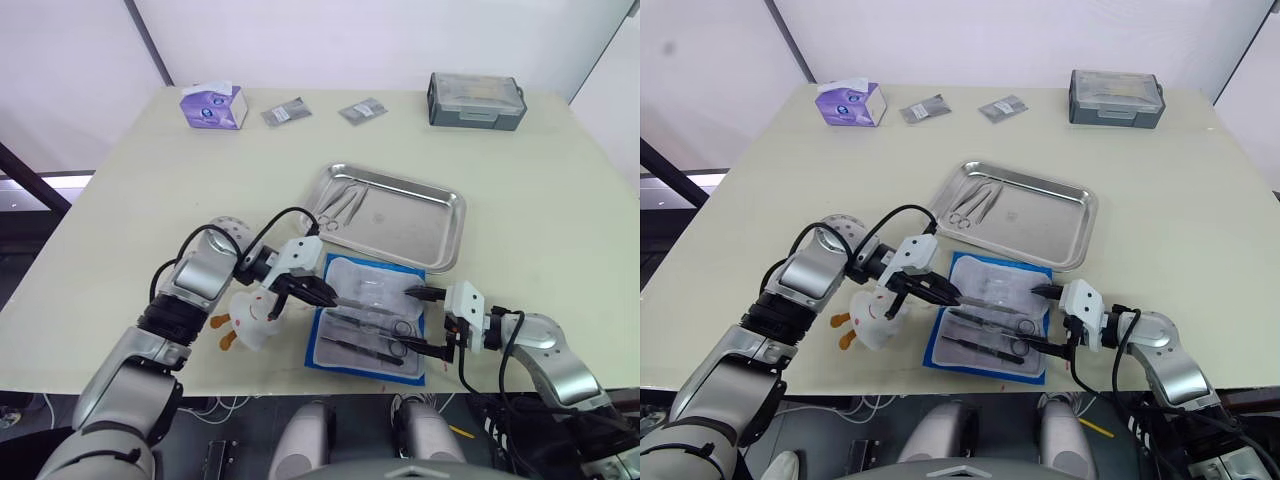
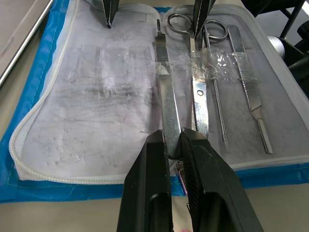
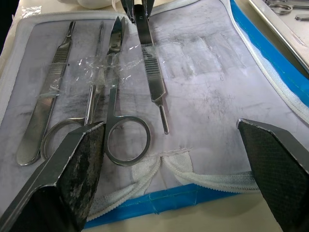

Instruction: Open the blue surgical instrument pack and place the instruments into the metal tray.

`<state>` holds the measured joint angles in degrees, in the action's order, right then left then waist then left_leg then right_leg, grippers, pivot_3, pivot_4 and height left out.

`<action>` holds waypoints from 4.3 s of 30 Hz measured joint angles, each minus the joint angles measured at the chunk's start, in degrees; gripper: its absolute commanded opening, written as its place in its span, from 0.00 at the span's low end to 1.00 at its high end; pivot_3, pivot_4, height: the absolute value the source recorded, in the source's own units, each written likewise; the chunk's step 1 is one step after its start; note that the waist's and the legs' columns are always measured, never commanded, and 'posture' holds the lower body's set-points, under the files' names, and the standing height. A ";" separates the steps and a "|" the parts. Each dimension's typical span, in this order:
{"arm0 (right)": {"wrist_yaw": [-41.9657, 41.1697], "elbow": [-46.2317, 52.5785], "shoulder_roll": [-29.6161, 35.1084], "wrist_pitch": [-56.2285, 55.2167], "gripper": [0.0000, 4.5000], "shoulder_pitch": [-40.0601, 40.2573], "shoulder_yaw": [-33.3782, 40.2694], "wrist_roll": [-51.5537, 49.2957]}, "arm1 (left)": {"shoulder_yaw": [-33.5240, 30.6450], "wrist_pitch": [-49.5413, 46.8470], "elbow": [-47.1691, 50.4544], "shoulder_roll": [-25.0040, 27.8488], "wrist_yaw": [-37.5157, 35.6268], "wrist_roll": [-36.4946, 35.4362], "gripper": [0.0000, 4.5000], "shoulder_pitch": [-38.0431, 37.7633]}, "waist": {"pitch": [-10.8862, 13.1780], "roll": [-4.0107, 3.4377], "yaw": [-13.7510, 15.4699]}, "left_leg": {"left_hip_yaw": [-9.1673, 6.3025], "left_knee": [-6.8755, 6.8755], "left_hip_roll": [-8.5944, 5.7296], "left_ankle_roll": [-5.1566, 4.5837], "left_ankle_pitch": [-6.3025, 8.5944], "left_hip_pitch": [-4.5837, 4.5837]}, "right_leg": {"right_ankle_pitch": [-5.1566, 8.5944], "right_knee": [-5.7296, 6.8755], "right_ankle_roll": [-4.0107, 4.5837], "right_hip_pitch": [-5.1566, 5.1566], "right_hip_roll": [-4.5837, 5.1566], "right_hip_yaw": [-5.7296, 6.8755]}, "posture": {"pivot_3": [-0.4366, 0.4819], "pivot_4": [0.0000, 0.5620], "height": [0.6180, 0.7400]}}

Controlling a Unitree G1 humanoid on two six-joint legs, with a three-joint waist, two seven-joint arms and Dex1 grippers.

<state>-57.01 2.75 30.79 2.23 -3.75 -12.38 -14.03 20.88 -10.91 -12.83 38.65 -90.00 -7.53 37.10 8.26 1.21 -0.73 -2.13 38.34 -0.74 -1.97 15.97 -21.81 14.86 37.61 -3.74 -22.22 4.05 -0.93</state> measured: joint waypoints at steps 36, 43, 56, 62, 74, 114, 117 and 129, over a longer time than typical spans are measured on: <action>-0.63 -0.75 0.01 -0.46 1.00 -0.51 -0.08 0.00 | 6.86 0.36 2.47 21.07 -0.09 -13.32 0.00 3.68 | 0.04 0.02 -0.04 | 0.00 -0.01 0.04 0.00 0.00 0.01 | 0.01 0.01 0.00 -0.01 -0.02 0.00 | 0.48 0.27 0.95; -0.86 -0.86 0.00 -0.48 1.00 -0.58 -0.04 0.00 | 6.80 -1.04 3.14 23.30 -0.12 -18.67 0.00 4.06 | 0.04 0.03 -0.04 | 0.01 0.00 0.04 0.00 0.00 0.01 | 0.01 0.01 0.00 -0.01 -0.02 0.00 | 0.48 0.27 0.95; -1.03 -0.88 0.02 -0.49 1.00 -0.55 0.03 0.00 | -7.13 -21.80 5.28 3.29 21.68 -20.42 0.00 8.55 | 0.05 0.10 -0.03 | -0.04 0.04 0.02 0.00 0.00 -0.01 | 0.01 0.03 -0.02 0.00 0.00 0.01 | 0.48 0.27 0.95; -1.14 -0.85 0.04 -0.52 1.00 -0.41 0.06 -0.01 | -11.56 -30.01 5.68 -7.44 38.73 -18.67 0.00 10.21 | 0.05 0.10 0.04 | -0.05 0.04 0.01 0.01 -0.01 -0.01 | 0.00 0.04 -0.02 0.00 0.02 0.00 | 0.48 0.27 0.95; -0.89 -0.61 0.04 -0.51 1.00 -0.16 0.29 -0.01 | -11.80 -36.62 3.30 -21.45 61.76 -9.91 0.00 10.59 | 0.04 0.10 0.13 | -0.04 0.02 -0.05 0.05 -0.03 0.00 | -0.01 0.02 -0.03 0.00 0.04 -0.02 | 0.48 0.27 0.95; 0.28 0.21 -0.33 -0.46 1.00 0.71 0.31 0.05 | -12.73 -34.89 3.25 -23.93 58.47 -5.09 0.70 10.45 | 0.04 0.09 0.11 | -0.03 -0.02 0.02 0.35 -0.18 -0.02 | 0.00 0.00 -0.01 -0.01 0.10 -0.03 | 0.48 0.27 0.95; 0.26 0.07 -0.53 -0.47 1.00 0.40 0.03 0.08 | -14.68 -27.92 7.40 -16.96 39.84 -13.63 0.70 3.75 | 0.04 -0.05 -0.21 | 0.03 -0.06 0.08 0.38 -0.18 0.04 | 0.02 0.01 0.04 -0.02 0.08 -0.05 | 0.48 0.27 0.95; -0.41 -0.16 -0.31 -0.42 1.00 0.10 0.47 -0.11 | -14.01 -9.98 6.29 -1.80 7.48 -16.91 0.70 -7.52 | 0.10 -0.15 -0.06 | 0.01 -0.09 0.11 0.15 -0.05 0.03 | 0.04 -0.03 0.07 -0.03 0.05 -0.01 | 0.48 0.27 0.95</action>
<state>-57.43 2.59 30.48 1.81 -3.65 -11.91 -14.15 6.87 -20.89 -6.55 36.85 -82.52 -24.44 29.58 8.36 1.06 -0.79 -2.11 38.25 -0.62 -1.82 15.92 -21.78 14.90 37.59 -3.67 -22.25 4.10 -0.94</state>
